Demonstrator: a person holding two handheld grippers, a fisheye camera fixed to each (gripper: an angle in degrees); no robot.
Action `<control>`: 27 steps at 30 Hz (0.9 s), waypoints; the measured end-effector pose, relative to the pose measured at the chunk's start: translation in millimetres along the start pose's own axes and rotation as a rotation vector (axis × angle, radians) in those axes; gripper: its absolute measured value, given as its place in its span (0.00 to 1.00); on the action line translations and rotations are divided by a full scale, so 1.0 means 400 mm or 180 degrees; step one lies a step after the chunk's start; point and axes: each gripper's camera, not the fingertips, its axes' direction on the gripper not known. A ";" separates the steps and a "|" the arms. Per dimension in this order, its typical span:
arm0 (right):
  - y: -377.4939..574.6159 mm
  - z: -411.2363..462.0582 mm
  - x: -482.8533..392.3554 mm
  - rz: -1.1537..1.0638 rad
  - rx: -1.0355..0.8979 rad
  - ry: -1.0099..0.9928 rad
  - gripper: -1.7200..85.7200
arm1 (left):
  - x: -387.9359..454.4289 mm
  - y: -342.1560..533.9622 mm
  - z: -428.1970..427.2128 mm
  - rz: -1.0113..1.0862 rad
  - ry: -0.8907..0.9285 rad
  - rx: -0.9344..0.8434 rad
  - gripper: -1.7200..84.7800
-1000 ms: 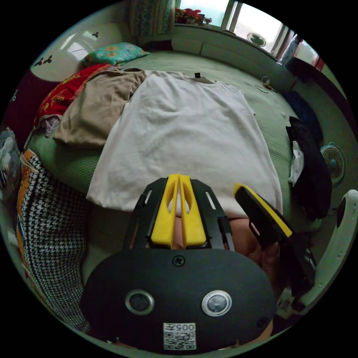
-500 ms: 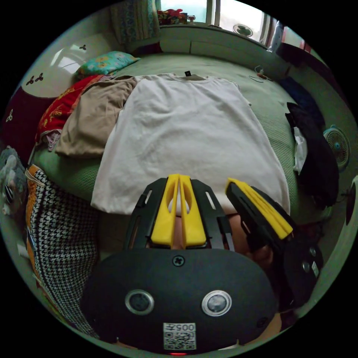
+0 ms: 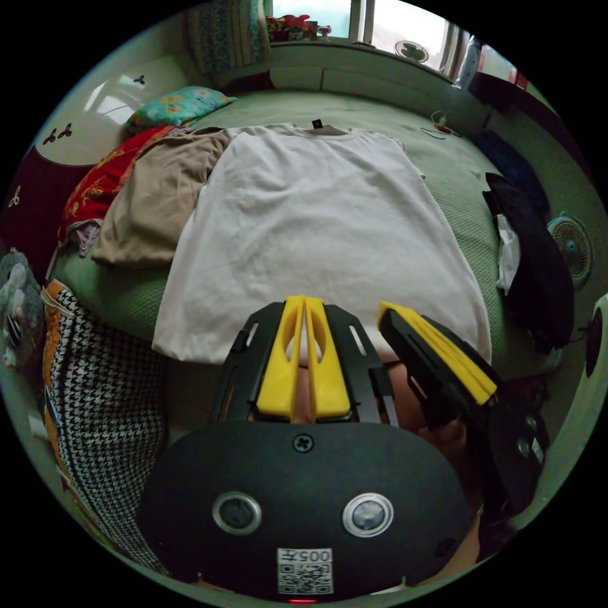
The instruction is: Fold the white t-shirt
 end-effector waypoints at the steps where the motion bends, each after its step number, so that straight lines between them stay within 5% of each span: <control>1: -0.006 0.000 0.004 0.0000 0.0006 -0.0010 0.01 | 0.007 -0.010 0.001 -0.0004 0.0010 -0.0004 0.01; 8: -0.052 -0.028 0.034 0.0069 0.0086 -0.0080 0.01 | 0.050 -0.087 -0.032 0.0094 0.0037 -0.0063 0.02; 15: -0.134 -0.132 0.115 0.0181 0.0586 -0.0137 0.01 | 0.142 -0.278 -0.089 0.0568 0.0131 0.0474 0.02; 20: -0.380 -0.180 0.228 0.0031 0.1572 0.0221 0.01 | 0.200 -0.490 -0.039 0.0627 0.0315 0.0456 0.02; 27: -0.746 0.040 0.396 0.0159 0.0396 -0.0341 0.10 | 0.233 -0.685 0.093 0.0535 0.0553 0.0124 0.02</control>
